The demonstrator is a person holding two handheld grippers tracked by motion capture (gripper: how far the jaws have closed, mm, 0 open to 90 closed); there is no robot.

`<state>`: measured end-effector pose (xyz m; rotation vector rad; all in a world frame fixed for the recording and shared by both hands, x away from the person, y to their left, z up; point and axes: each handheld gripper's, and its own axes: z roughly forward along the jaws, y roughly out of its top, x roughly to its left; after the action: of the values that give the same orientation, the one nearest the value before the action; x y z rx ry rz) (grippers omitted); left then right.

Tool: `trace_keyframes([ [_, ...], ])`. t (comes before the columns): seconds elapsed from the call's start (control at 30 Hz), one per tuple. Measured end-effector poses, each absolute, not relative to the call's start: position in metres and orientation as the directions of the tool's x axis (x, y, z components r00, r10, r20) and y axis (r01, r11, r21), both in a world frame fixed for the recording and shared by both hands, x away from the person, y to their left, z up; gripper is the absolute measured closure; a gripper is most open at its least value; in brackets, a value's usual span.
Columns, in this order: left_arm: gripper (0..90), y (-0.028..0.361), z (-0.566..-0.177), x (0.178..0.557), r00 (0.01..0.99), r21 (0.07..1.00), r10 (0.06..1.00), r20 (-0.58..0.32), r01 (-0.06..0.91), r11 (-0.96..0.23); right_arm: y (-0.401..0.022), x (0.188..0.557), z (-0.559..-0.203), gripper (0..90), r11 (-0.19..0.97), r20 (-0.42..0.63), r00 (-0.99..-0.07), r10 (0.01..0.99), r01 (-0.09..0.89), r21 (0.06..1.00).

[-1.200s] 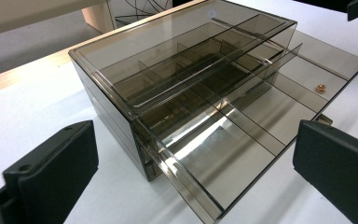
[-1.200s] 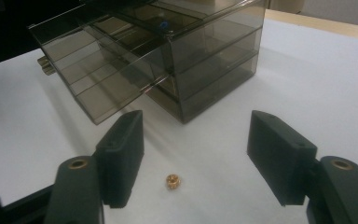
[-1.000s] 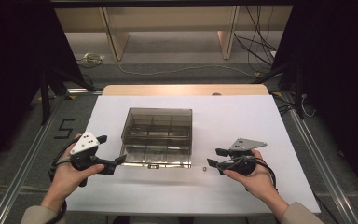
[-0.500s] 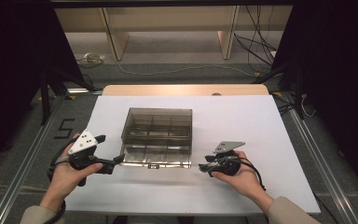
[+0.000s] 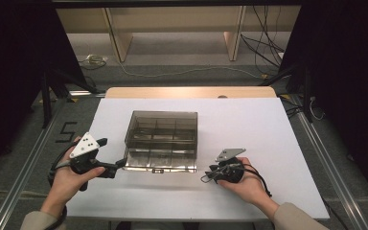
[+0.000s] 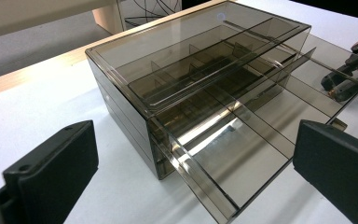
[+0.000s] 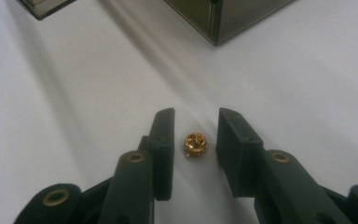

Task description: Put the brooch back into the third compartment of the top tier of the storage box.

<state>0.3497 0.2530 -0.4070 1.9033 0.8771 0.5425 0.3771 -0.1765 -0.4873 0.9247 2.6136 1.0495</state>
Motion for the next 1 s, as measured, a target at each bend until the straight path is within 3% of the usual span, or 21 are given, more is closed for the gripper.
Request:
trace_keyframes([
  [0.23, 0.0, 0.253, -0.406, 0.35, 0.645, 0.888, 0.764, 0.009, 0.346, -0.303, -0.178, 0.378, -0.488, 78.4, 0.548, 0.056, -0.778, 0.626, 0.489, 0.678],
  [0.43, 0.0, 0.253, -0.406, 0.351, 0.644, 0.889, 0.765, 0.009, 0.344, -0.301, -0.176, 0.376, -0.487, 79.3, 0.56, 0.034, -0.777, 0.628, 0.482, 0.674],
  [1.0, 0.0, 0.253, -0.407, 0.351, 0.639, 0.894, 0.769, 0.005, 0.342, -0.29, -0.188, 0.379, -0.475, 79.7, 0.477, 0.098, -0.757, 0.646, 0.5, 0.723],
])
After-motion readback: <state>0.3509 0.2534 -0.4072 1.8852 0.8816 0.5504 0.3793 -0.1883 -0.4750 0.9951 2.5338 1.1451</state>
